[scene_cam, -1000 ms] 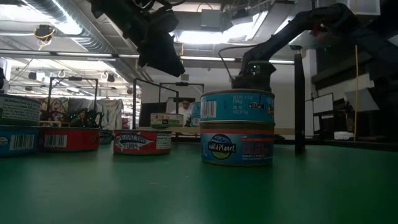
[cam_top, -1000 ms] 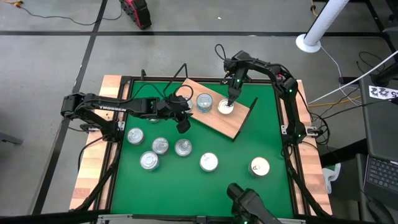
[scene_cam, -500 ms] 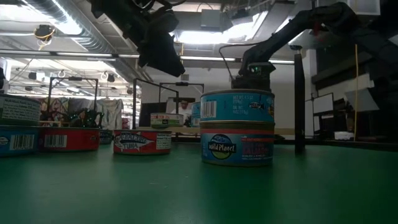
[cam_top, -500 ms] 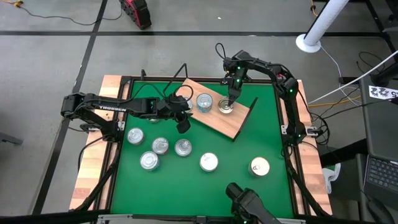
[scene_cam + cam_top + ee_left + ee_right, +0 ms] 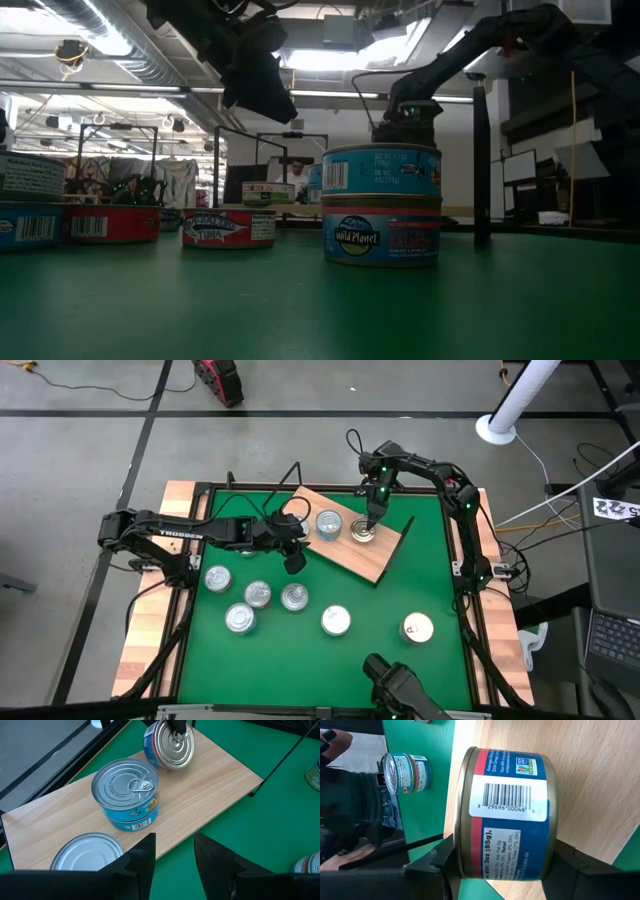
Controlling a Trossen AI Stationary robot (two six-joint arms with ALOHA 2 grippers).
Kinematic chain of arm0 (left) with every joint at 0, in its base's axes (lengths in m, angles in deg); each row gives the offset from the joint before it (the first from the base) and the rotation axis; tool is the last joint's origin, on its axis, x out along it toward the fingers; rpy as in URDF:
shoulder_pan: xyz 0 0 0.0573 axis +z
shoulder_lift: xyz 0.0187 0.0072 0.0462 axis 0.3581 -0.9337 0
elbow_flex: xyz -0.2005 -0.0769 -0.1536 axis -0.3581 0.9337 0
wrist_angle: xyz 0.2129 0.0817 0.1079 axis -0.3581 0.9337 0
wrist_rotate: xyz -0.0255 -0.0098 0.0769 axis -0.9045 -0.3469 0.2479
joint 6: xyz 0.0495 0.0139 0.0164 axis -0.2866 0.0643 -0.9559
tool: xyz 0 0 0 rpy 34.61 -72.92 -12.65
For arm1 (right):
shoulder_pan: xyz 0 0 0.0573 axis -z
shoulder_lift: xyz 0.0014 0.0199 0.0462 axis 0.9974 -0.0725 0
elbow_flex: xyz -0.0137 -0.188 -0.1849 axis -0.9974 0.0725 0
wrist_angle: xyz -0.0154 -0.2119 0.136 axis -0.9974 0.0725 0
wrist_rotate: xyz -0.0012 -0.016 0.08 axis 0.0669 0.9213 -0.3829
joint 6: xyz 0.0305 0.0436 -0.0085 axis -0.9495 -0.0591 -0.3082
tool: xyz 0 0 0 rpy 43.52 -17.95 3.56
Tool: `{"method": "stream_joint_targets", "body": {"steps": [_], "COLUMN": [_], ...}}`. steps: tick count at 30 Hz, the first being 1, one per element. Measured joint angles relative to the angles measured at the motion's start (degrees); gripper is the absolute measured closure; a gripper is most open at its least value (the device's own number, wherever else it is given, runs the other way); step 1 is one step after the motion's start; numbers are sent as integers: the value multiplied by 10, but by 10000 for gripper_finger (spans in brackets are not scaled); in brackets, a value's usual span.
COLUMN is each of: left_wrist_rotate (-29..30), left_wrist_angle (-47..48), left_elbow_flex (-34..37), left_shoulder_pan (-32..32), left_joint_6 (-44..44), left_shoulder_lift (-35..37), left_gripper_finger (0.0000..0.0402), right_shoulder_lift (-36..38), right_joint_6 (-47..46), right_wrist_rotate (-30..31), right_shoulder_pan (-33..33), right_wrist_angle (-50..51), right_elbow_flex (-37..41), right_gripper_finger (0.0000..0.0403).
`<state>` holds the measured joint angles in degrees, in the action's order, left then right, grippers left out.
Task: Stack canned seafood by type on shelf
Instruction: Put the blue-pink tuna can on the shelf
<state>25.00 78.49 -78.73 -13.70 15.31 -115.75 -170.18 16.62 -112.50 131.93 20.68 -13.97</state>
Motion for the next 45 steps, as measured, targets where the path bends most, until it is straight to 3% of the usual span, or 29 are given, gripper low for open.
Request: {"method": "stream_joint_targets", "body": {"steps": [10, 20, 24, 45], "left_wrist_rotate": [0, 0, 0, 0], "left_wrist_angle": [0, 0, 0, 0], "left_elbow_flex": [0, 0, 0, 0], "left_shoulder_pan": [0, 0, 0, 0], "left_joint_6": [0, 3, 3, 6], "left_shoulder_lift": [0, 0, 0, 0], "left_gripper_finger": [273, 273, 273, 273], "right_shoulder_lift": [0, -3, -3, -3], "right_joint_6": [-6, -36, -36, -64], "right_wrist_rotate": [0, 92, 100, 88], "right_shoulder_pan": [0, 0, 0, 0], "right_wrist_angle": [-18, -52, -56, -39], "right_elbow_flex": [0, 2, 2, 1], "right_gripper_finger": [204, 132, 120, 168]}}
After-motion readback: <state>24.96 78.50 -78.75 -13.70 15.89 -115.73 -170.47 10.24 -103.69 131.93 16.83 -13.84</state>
